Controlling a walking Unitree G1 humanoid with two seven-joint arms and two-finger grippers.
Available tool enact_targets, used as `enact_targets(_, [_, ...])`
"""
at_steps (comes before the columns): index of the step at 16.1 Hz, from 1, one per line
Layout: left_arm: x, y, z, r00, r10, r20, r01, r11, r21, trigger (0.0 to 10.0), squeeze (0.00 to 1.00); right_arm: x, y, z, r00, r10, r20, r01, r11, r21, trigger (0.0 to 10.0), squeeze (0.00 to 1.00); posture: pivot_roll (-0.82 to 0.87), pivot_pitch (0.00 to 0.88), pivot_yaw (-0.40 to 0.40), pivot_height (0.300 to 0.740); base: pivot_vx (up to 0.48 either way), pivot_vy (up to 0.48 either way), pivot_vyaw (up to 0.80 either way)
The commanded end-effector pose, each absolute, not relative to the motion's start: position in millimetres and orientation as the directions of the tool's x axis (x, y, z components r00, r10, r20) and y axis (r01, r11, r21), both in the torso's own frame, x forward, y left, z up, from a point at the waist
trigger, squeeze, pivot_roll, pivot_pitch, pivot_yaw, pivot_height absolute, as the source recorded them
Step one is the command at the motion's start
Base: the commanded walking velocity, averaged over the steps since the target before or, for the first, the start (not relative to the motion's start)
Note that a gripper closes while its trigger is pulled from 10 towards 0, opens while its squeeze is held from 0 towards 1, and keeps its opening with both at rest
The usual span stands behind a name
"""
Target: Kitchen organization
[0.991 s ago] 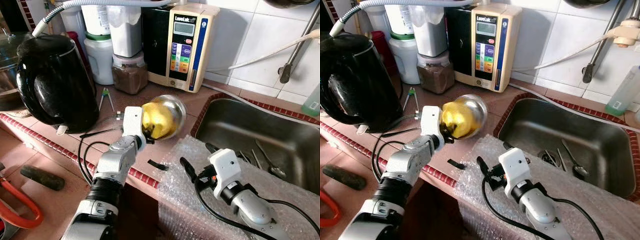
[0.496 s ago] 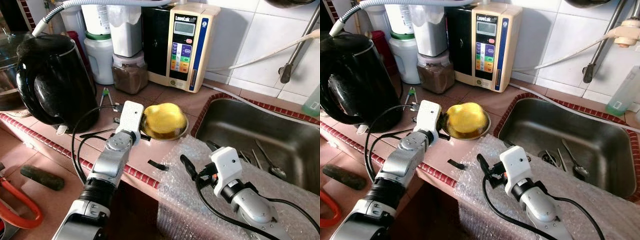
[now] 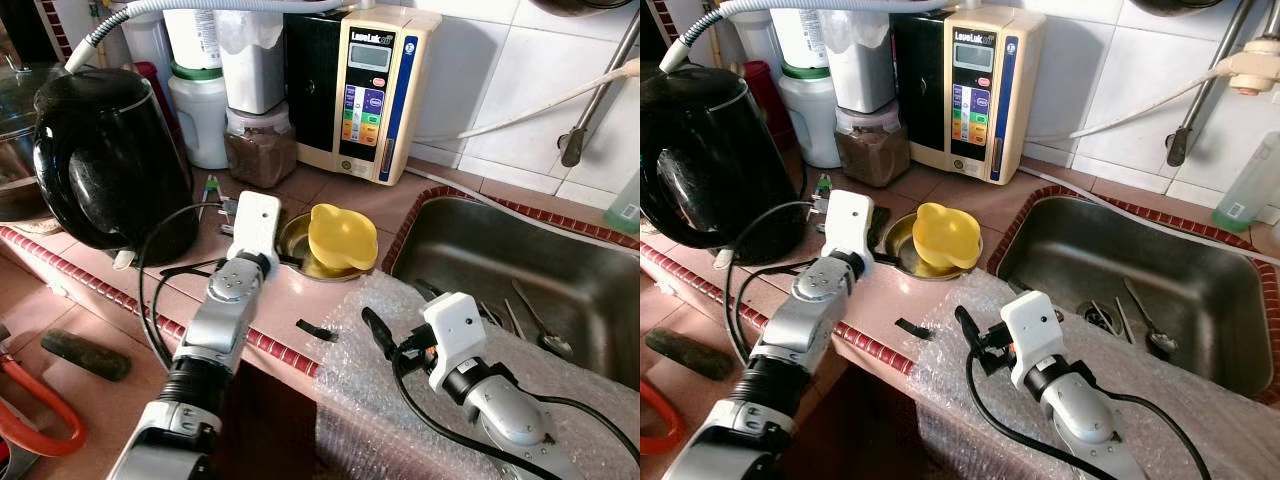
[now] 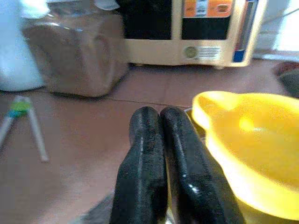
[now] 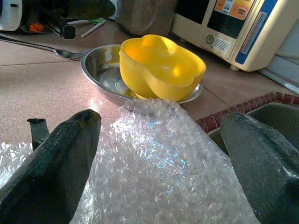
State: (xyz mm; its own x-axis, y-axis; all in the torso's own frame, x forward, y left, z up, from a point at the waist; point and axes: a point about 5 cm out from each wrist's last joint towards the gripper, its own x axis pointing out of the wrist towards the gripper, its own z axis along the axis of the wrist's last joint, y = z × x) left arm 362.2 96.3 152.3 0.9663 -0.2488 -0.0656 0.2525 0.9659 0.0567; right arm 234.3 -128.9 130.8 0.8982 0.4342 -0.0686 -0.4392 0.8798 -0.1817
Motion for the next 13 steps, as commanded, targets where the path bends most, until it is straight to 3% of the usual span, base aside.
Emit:
enact_targets(1, [362.6,90.4,158.1,0.961,-0.270,-0.063,0.272,0.962,0.028,10.0,1.00,236.5,-131.2,131.4,0.900,0.430,-0.068,-0.435,0.880,-0.193,10.0,1.00,0.04,0.000,0.015,0.740,0.000,0.000,0.00])
enact_targets(8, [361.8,66.6,163.9,0.931,-0.358,-0.070,0.355,0.934,-0.045,10.0,1.00,235.1,-130.8,131.2,0.900,0.430,-0.070,-0.435,0.878,-0.199,10.0,1.00,0.03,0.000,0.021,0.740,0.000,0.000,0.00])
enact_targets(13, [360.4,63.5,164.6,0.918,-0.386,-0.089,0.385,0.922,-0.032,10.0,1.00,235.3,-130.0,131.5,0.901,0.429,-0.064,-0.432,0.877,-0.209,10.0,1.00,0.04,0.000,0.019,0.740,0.000,0.000,0.00])
